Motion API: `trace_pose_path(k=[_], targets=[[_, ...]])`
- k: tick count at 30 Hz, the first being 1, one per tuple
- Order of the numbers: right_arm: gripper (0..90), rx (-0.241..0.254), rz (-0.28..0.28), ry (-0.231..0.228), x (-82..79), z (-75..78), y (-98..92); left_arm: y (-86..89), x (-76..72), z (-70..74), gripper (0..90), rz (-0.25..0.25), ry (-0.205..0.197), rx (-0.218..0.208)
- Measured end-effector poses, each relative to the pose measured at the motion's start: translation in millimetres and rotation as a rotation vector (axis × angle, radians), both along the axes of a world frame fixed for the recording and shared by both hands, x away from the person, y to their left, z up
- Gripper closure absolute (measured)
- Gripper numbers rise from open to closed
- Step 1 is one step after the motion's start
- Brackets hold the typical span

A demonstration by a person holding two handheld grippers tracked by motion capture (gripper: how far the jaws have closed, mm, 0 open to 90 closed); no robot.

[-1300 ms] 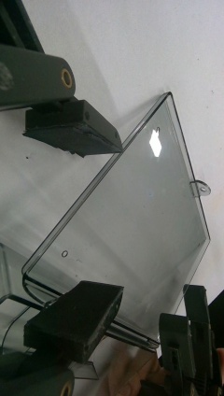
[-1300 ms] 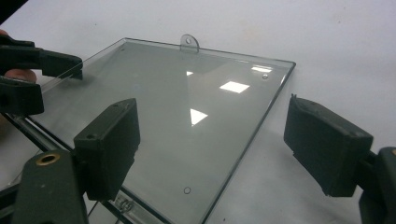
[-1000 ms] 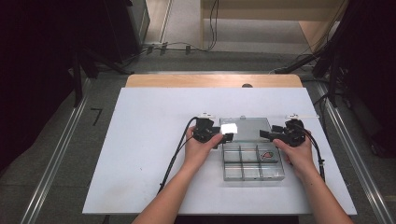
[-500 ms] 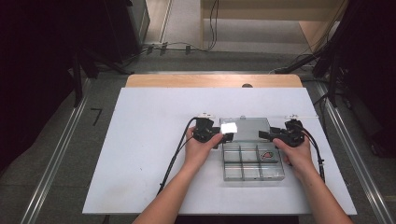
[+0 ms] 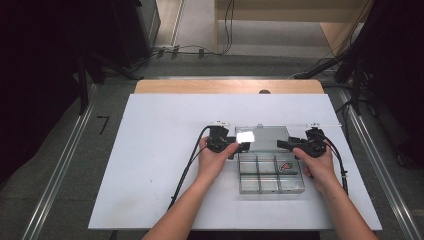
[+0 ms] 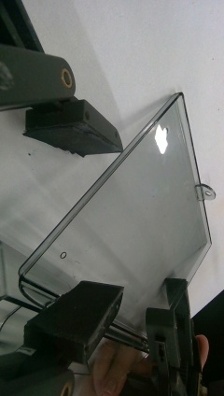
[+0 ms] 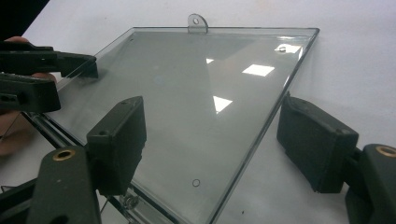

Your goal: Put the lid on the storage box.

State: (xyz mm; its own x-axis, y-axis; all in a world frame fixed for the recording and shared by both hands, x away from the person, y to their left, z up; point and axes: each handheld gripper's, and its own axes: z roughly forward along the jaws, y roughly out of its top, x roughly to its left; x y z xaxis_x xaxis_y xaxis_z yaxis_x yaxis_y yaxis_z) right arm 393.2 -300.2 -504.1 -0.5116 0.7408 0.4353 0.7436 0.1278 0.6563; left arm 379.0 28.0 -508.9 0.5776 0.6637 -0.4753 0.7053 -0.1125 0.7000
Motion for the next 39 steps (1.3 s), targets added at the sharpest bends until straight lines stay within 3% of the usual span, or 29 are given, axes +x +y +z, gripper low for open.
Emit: trace_pose_path(k=[7,12,21,32,39], targets=[[27.4,0.027,0.005,0.015,0.3,-0.6,-1.3,-0.1,0.3,-0.5,25.6,-0.002,0.01,-0.015],[29.4,0.016,0.006,-0.014,-1.6,2.0,-0.3,-1.5,-0.8,1.1,31.1,-0.004,-0.001,-0.024],[40.4,0.001,-0.003,-0.087,-6.2,10.4,-4.0,1.2,-2.3,7.5,45.2,0.009,-0.035,-0.029],[53.5,0.004,-0.02,-0.188,-15.9,25.1,-7.9,5.2,-6.0,18.0,61.3,0.016,-0.096,-0.067],[59.5,-0.001,-0.021,-0.228,-22.0,31.8,-10.6,7.5,-8.4,23.6,66.2,0.006,-0.123,-0.083]])
